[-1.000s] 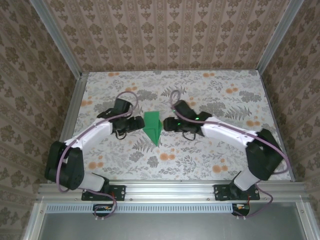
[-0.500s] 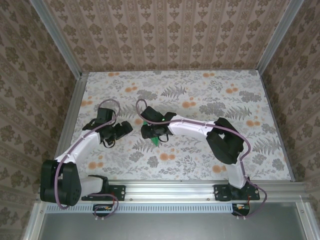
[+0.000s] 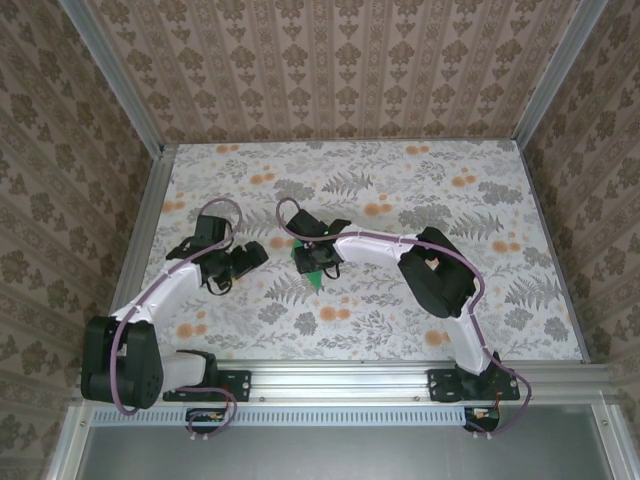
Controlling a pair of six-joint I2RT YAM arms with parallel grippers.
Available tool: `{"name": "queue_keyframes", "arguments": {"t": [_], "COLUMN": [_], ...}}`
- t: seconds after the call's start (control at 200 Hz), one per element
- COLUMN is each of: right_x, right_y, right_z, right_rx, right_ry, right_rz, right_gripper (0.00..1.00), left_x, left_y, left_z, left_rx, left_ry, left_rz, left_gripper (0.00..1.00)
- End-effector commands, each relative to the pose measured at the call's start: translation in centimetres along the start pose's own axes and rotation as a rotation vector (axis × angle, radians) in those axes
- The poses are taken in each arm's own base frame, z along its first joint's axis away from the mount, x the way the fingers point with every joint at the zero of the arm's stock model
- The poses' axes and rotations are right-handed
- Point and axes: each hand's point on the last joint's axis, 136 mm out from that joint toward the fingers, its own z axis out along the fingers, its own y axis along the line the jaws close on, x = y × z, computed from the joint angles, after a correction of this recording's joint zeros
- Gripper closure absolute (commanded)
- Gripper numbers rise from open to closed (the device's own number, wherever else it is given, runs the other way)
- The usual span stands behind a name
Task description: Fold a paper plane with a square sheet of paper (pick it up from the middle)
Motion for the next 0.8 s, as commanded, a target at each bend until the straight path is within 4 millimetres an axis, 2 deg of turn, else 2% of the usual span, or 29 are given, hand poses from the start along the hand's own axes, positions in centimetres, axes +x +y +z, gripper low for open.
{"name": "queue_keyframes", "arguments": {"t": [0.0, 0.24, 0.52, 0.695, 0.8], "right_x": [1.9, 4.3, 6.9, 4.5, 3.3], "right_y": [-1.3, -3.1, -3.7, -5.0, -5.4], "right_z": [0.7, -0.2, -3.8, -6.2, -6.6], "right_rx": [0.029, -0.045, -0.252, -0.24, -0.205], "right_ry": [0.058, 0.096, 0.097, -0.017, -0.06], "right_rz": [-0.067, -0.126, -0.151, -0.07, -0.027], "right_gripper": [0.58, 0.57, 0.56, 0.56, 0.56], "left_x": [0.1, 0.4, 1.5, 2.1, 2.6], "left_y": [-0.4, -1.2, -3.7, -4.7, -5.4], "left_z": [0.2, 0.5, 1.0, 1.8, 2.2], "left_rx": [0.028, 0.063, 0.097, 0.093, 0.099], "left_ry": [0.016, 0.039, 0.073, 0.09, 0.098], "left_rz": [-0.012, 0.004, 0.06, 0.08, 0.087], "left_gripper": [0.11, 0.11, 0.11, 0.11, 0.12]}}
